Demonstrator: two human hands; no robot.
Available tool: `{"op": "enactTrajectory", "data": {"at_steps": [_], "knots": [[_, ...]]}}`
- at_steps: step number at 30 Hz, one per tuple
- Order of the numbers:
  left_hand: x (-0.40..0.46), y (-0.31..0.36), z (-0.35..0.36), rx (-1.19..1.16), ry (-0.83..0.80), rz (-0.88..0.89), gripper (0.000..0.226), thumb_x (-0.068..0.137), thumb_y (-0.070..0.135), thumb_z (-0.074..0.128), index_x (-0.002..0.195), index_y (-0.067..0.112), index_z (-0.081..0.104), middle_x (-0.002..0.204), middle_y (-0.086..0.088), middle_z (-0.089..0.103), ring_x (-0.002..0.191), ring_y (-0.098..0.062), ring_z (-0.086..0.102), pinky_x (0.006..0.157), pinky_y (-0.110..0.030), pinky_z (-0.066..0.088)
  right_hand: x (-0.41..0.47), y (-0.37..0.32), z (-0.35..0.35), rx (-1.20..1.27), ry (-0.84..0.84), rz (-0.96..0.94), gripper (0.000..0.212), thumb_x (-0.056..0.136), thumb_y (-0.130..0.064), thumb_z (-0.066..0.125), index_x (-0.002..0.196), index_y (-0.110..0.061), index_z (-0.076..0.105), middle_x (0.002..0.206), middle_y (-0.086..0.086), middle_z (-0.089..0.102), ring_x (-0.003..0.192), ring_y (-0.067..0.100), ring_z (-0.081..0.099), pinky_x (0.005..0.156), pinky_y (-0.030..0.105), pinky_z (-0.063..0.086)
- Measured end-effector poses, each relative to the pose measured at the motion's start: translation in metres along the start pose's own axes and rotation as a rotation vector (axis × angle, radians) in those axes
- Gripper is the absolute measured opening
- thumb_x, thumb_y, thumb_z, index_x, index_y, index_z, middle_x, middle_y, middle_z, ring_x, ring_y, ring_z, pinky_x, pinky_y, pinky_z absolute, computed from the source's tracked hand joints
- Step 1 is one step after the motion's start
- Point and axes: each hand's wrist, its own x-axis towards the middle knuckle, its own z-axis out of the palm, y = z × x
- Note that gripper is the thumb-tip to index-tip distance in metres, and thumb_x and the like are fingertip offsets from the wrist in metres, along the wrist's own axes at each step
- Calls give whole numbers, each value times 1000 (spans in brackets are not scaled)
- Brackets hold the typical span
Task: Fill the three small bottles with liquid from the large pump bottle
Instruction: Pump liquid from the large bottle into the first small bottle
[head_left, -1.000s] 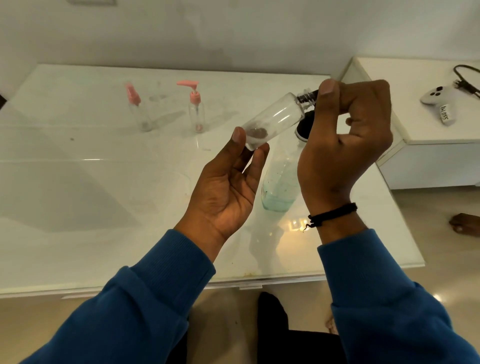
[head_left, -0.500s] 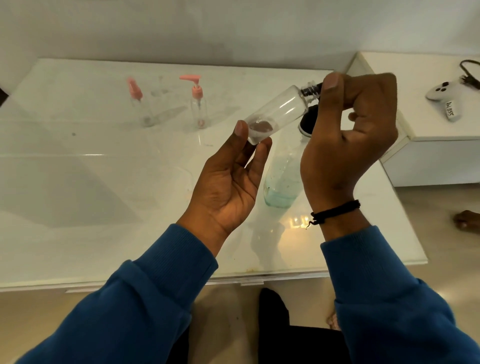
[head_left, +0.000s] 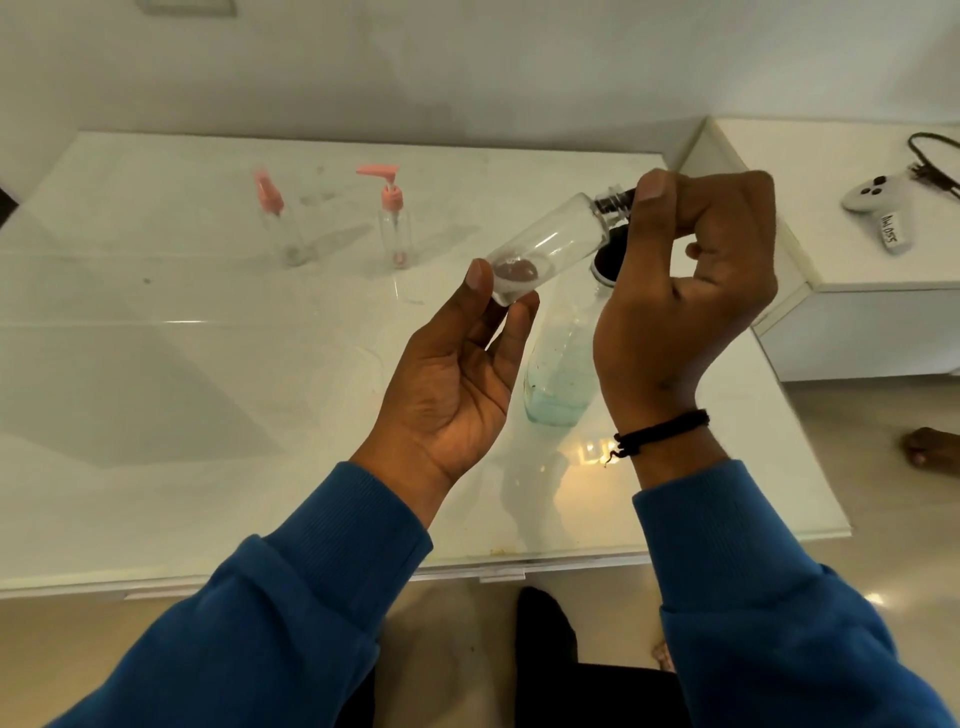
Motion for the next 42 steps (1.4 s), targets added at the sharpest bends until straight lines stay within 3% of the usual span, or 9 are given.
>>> {"op": "enactTrajectory", "data": {"at_steps": [4, 15, 21, 25, 29, 35, 39, 42], "knots": [[1, 0, 2, 13, -1, 10, 53, 70, 17, 75, 120, 2, 66, 114, -14, 71, 92, -21, 71, 66, -23, 60, 6, -2, 1, -19, 12, -2, 30, 95, -10, 64, 67, -4, 60, 71, 4, 52, 68, 26, 49, 63, 33, 37], [-1, 0, 3, 4, -3, 3, 47, 73, 17, 73, 117, 1, 66, 113, -15, 71, 89, -22, 72, 65, -24, 60, 6, -1, 0, -7, 8, -5, 31, 95, -9, 63, 65, -1, 59, 68, 13, 54, 68, 23, 47, 64, 37, 38], [-1, 0, 1, 7, -6, 3, 51, 69, 16, 75, 117, 2, 66, 108, -14, 72, 89, -21, 72, 64, -23, 59, 1, 0, 0, 7, -4, 6, 28, 96, -6, 62, 68, -4, 61, 72, 2, 51, 70, 21, 47, 65, 36, 38], [0, 0, 2, 13, -12, 8, 49, 73, 17, 73, 119, 1, 65, 111, -15, 72, 88, -21, 72, 65, -23, 60, 4, -2, 1, -13, 10, -3, 31, 95, -9, 63, 65, -2, 59, 69, 11, 53, 69, 25, 47, 64, 38, 38], [0, 0, -1, 5, 3, 3, 52, 72, 17, 74, 122, 2, 65, 114, -15, 71, 91, -21, 72, 66, -23, 60, -4, 1, 0, 3, 6, 3, 28, 96, -5, 63, 68, -3, 61, 73, 2, 51, 72, 17, 46, 65, 36, 40], [0, 0, 1, 15, -6, 13, 54, 69, 18, 75, 120, 2, 65, 111, -14, 71, 88, -21, 72, 65, -22, 59, 4, -1, 2, -11, 15, -7, 31, 95, -10, 64, 65, -2, 59, 69, 12, 54, 68, 26, 48, 63, 38, 39], [-1, 0, -1, 3, -1, 6, 56, 68, 16, 77, 120, 1, 66, 113, -15, 71, 89, -22, 73, 65, -24, 60, -2, 2, 1, 10, -2, 14, 28, 96, -6, 63, 68, -3, 61, 72, 3, 51, 71, 16, 46, 65, 31, 37], [-2, 0, 1, 1, 0, 1, 56, 69, 17, 75, 122, 2, 65, 110, -15, 72, 88, -22, 73, 64, -24, 60, 2, 1, 1, 4, -13, 16, 29, 96, -8, 63, 67, -3, 60, 73, 1, 51, 70, 20, 48, 65, 34, 38]]}}
